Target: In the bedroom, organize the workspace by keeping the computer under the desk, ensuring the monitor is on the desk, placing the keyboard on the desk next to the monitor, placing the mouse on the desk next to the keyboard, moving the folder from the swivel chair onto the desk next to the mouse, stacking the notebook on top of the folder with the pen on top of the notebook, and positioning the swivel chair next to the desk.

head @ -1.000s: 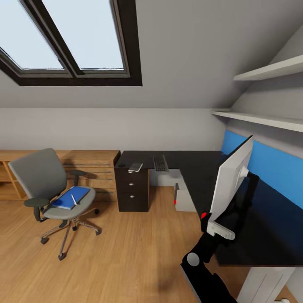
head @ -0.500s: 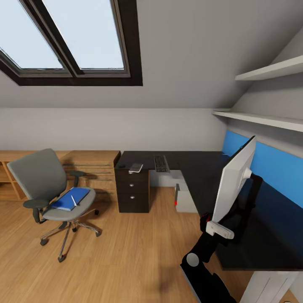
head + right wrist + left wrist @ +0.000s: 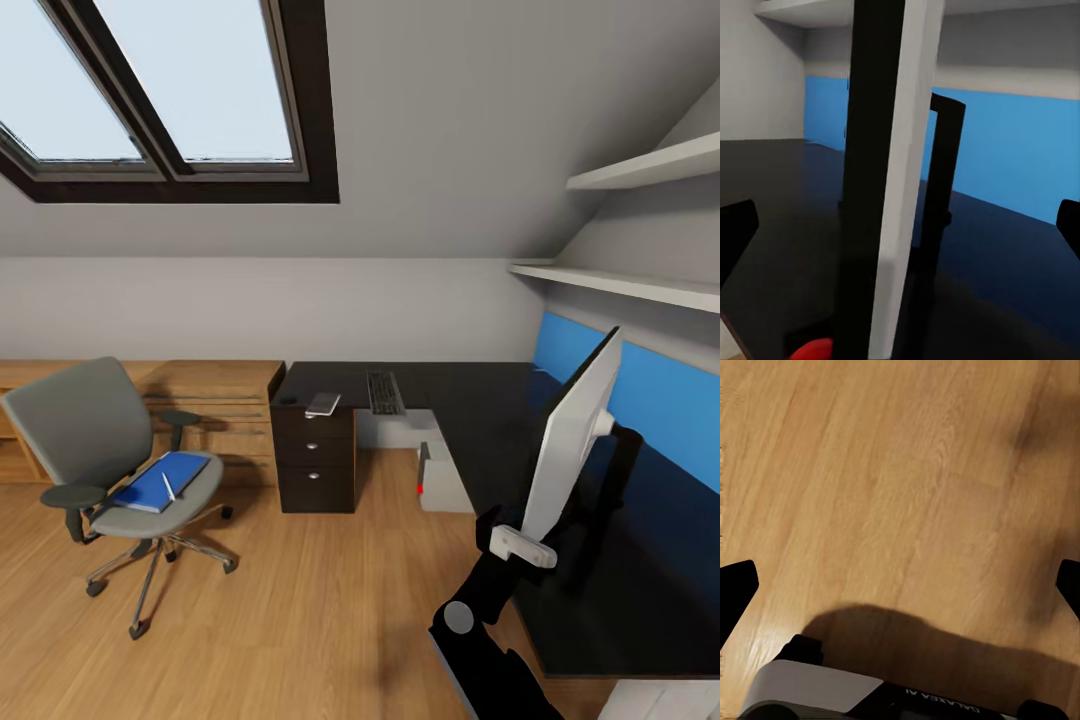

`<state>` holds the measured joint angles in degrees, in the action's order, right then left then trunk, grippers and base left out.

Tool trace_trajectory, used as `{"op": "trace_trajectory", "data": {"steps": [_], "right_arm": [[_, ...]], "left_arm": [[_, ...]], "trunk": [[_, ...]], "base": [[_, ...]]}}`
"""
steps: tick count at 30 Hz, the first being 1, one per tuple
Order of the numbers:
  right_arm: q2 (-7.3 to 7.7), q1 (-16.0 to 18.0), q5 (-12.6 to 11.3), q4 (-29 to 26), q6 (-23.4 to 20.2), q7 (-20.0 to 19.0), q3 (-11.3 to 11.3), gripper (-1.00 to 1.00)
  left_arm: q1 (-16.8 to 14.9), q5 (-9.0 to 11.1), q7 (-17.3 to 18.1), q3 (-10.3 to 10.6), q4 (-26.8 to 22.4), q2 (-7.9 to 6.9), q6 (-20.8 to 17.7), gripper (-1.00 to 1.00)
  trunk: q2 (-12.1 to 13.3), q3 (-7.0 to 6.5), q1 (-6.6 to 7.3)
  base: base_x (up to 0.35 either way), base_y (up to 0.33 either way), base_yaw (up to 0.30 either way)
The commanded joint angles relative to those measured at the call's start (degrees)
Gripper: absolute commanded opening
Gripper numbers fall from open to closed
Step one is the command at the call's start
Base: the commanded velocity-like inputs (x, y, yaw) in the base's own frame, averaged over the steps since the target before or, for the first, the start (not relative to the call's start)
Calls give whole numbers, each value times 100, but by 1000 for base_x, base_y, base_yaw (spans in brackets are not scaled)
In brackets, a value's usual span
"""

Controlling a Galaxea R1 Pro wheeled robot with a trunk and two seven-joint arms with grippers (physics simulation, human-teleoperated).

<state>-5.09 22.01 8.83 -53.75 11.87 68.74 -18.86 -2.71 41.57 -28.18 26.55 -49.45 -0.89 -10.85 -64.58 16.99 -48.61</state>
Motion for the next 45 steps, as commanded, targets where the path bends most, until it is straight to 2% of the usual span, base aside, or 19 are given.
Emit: {"op": "trace_trajectory", "data": {"steps": [1, 21, 25, 28, 45], "right_arm": [[-1, 5, 5, 5, 37, 17, -4, 100], [-9, 5, 5, 5, 27, 23, 5, 100], [-9, 5, 6, 5, 26, 25, 5, 100], [-9, 5, 6, 5, 26, 25, 5, 100], [-9, 5, 12, 5, 24, 25, 5, 100]], "left_arm": [[-6, 28, -47, 27, 5, -8, -14, 100], [-5, 17, -47, 25, 87, 36, -11, 100], [-4, 16, -41, 33, 222, 89, 314, 100], [-6, 10, -40, 34, 264, 108, 409, 100], [-5, 16, -47, 50, 285, 115, 451, 100]], "trunk": [[-5, 7, -1], [-5, 7, -1], [-5, 7, -1], [-5, 7, -1], [-5, 7, -1]], "base": [[30, 0, 0], [55, -25, 0], [1, -143, 0], [0, -35, 0], [-8, -104, 0]]}}
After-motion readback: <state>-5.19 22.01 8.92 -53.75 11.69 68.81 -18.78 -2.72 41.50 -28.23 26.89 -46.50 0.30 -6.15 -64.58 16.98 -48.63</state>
